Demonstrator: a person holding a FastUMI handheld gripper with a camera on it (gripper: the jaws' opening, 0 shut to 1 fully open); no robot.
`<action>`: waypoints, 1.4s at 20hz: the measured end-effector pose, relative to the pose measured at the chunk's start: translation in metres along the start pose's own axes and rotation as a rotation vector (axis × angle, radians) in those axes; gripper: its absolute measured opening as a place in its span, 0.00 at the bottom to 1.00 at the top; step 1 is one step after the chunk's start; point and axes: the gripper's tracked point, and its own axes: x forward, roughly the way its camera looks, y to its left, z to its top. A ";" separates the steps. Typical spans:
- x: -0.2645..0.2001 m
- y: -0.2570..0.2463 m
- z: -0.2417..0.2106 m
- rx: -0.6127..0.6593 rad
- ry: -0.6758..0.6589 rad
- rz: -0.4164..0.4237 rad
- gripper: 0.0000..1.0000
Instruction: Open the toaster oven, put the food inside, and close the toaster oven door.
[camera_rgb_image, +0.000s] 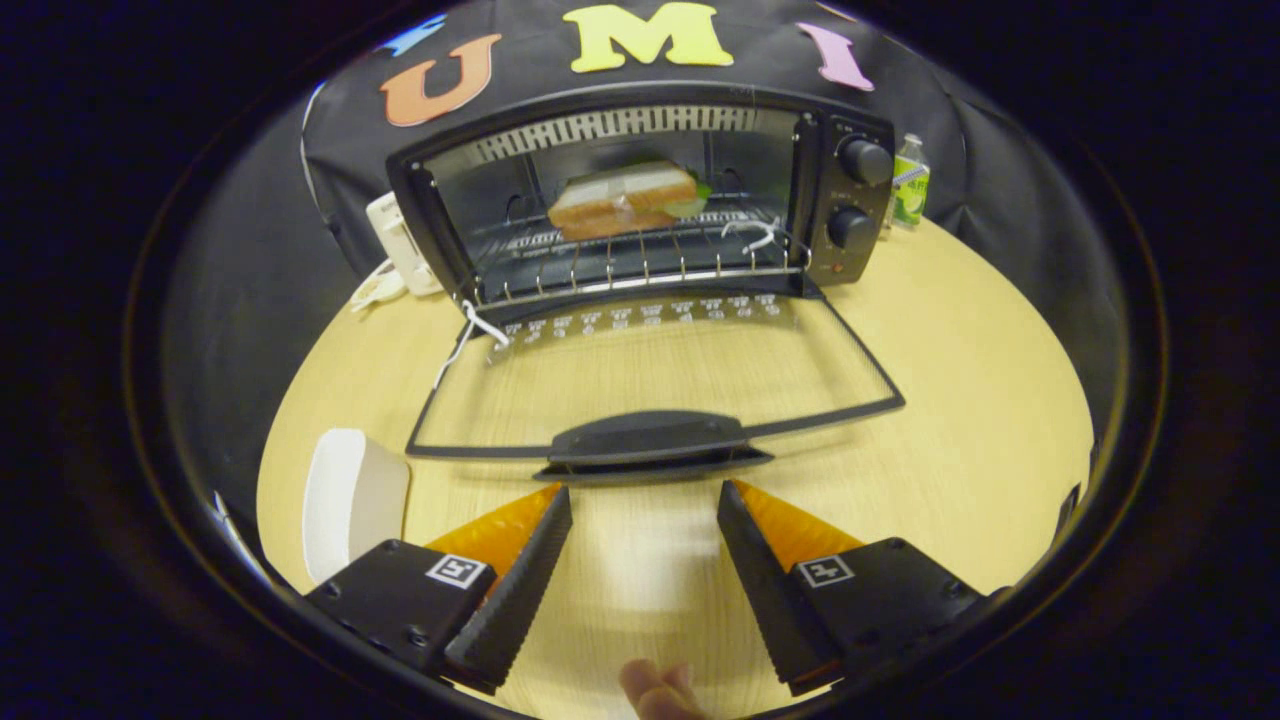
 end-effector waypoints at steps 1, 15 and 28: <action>0.002 0.000 0.001 -0.003 0.004 -0.002 0.98; -0.014 -0.005 0.013 -0.022 -0.032 0.043 0.98; -0.054 0.003 0.055 -0.135 -0.323 0.030 0.98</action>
